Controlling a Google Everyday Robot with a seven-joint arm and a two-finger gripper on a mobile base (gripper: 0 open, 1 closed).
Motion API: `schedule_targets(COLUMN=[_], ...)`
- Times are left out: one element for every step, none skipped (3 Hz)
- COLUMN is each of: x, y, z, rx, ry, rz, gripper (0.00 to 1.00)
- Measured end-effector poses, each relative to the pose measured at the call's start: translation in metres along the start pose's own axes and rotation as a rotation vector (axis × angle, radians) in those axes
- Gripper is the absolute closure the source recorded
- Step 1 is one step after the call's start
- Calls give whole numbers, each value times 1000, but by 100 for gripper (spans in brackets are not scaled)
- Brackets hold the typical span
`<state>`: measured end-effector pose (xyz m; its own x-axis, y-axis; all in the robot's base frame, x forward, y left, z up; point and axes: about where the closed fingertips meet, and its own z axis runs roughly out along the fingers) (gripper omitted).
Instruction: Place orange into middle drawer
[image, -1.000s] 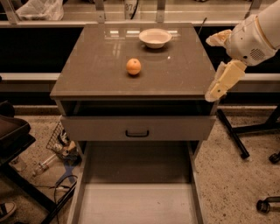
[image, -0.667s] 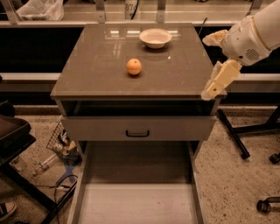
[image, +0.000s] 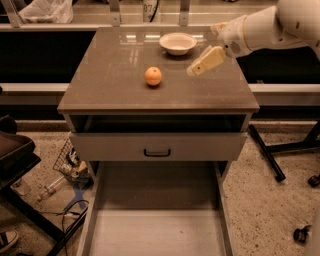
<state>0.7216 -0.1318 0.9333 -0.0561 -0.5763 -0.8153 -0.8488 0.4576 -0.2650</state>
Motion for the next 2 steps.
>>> schedule_targets(x=[-1, -5], y=[-27, -15], z=[58, 92], rx=[9, -49], ry=[-89, -163], rz=[51, 93], gripper=[0, 0])
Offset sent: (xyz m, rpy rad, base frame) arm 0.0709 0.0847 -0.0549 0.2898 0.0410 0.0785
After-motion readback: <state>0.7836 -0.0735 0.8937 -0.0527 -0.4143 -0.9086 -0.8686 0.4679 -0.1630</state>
